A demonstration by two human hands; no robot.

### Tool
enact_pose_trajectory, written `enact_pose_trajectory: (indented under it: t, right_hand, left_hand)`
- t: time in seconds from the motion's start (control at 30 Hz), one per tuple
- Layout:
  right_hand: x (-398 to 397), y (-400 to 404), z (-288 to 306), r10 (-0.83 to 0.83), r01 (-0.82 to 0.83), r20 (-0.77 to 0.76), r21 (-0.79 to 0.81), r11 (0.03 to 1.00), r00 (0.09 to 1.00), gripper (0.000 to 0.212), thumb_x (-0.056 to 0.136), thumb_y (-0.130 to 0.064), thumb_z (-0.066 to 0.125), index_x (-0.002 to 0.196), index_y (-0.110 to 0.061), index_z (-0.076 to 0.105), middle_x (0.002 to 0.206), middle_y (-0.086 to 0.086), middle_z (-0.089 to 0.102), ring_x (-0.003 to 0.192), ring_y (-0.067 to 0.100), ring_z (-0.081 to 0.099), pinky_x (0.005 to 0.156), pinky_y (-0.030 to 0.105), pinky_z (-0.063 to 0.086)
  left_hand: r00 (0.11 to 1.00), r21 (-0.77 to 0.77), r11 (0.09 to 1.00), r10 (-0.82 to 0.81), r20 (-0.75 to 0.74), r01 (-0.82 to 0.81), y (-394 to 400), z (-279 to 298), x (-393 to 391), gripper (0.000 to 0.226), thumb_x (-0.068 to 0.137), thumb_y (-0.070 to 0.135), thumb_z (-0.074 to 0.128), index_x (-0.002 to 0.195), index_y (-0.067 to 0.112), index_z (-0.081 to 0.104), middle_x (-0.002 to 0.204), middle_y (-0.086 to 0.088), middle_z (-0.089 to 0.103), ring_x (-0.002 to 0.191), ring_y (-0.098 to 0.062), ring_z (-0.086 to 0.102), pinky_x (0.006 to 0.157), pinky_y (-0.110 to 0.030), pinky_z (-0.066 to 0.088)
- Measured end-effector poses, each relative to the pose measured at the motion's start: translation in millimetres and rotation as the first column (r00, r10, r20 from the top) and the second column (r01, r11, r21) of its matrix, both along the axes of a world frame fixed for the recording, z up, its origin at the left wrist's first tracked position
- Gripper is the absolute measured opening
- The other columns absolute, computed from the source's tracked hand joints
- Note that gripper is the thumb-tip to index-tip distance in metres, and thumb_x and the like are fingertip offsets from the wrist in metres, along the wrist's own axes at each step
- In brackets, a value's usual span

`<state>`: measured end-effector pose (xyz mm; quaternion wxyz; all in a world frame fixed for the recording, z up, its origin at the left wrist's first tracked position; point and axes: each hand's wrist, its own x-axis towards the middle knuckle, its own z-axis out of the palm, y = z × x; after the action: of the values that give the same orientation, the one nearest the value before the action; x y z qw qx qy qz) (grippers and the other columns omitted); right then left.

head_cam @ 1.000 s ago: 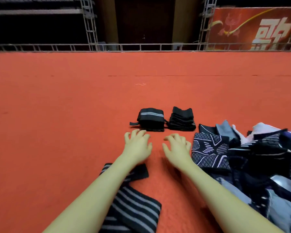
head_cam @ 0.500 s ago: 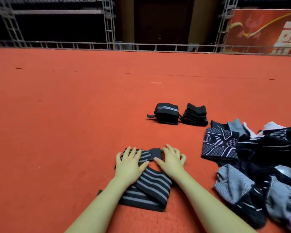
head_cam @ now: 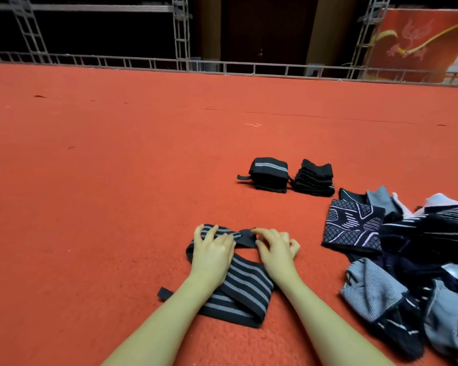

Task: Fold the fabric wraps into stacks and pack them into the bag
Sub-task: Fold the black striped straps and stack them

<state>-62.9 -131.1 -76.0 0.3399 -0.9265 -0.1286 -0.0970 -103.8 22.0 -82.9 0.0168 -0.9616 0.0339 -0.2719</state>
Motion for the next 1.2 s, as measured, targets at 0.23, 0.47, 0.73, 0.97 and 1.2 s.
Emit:
enact_pose_trajectory:
  t: [0.23, 0.47, 0.73, 0.97, 1.2]
  right_hand:
    - [-5.0, -1.5, 4.0, 0.106, -0.105, 0.009, -0.064, 0.992, 0.994, 0.035, 0.092, -0.041, 0.055, 0.126, -0.043, 0.051, 0.117, -0.029, 0.041, 0.109, -0.001, 0.029, 0.083, 0.024, 0.007]
    - [16.7, 6.5, 4.0, 0.115, -0.095, 0.139, -0.140, 0.986, 0.984, 0.025, 0.098, -0.041, 0.045, 0.115, -0.042, 0.063, 0.118, -0.027, 0.056, 0.116, -0.001, 0.037, 0.090, 0.032, 0.011]
    - [33.8, 7.6, 9.1, 0.069, -0.074, 0.378, -0.001, 0.997, 0.923, 0.029, 0.093, -0.038, 0.040, 0.088, -0.029, 0.067, 0.084, -0.018, 0.062, 0.088, 0.007, 0.051, 0.079, 0.028, 0.010]
    - [44.1, -35.3, 56.2, -0.174, 0.140, 0.602, 0.104, 0.985, 0.779, 0.026, 0.090, -0.035, 0.045, 0.087, -0.025, 0.068, 0.088, -0.004, 0.058, 0.084, 0.013, 0.041, 0.072, 0.026, 0.010]
    - [34.0, -100.4, 96.7, -0.282, 0.328, 0.719, 0.079, 0.941, 0.636, 0.025, 0.086, -0.035, 0.050, 0.087, -0.026, 0.073, 0.074, 0.002, 0.046, 0.074, 0.018, 0.036, 0.068, 0.028, 0.008]
  left_hand:
    - [0.985, 0.030, 0.998, -0.059, 0.164, 0.055, 3.4, 5.2, 18.6, 0.016, 0.063, 0.003, 0.079, 0.068, 0.013, 0.067, 0.063, 0.001, 0.065, 0.078, -0.023, 0.068, 0.090, -0.043, 0.029]
    - [0.945, 0.059, 0.994, -0.104, 0.309, 0.090, 19.6, 11.5, 37.0, 0.030, 0.090, 0.030, 0.047, 0.071, 0.019, 0.068, 0.067, 0.007, 0.064, 0.074, -0.018, 0.064, 0.085, -0.040, 0.031]
    - [0.929, 0.012, 0.995, -0.099, 0.356, 0.102, 15.0, 12.3, 44.7, 0.033, 0.093, 0.040, 0.043, 0.082, 0.022, 0.068, 0.071, 0.007, 0.060, 0.067, -0.018, 0.058, 0.079, -0.036, 0.030]
    - [0.913, -0.164, 0.969, -0.107, 0.394, 0.184, -20.4, 58.8, 58.3, 0.029, 0.088, 0.038, 0.046, 0.084, 0.020, 0.068, 0.071, 0.006, 0.059, 0.062, -0.020, 0.058, 0.070, -0.033, 0.024]
    - [0.876, -0.268, 0.885, -0.252, 0.411, 0.380, -78.5, 84.6, 47.3, 0.028, 0.088, 0.038, 0.049, 0.092, 0.025, 0.073, 0.077, 0.008, 0.060, 0.067, -0.016, 0.057, 0.071, -0.029, 0.021]
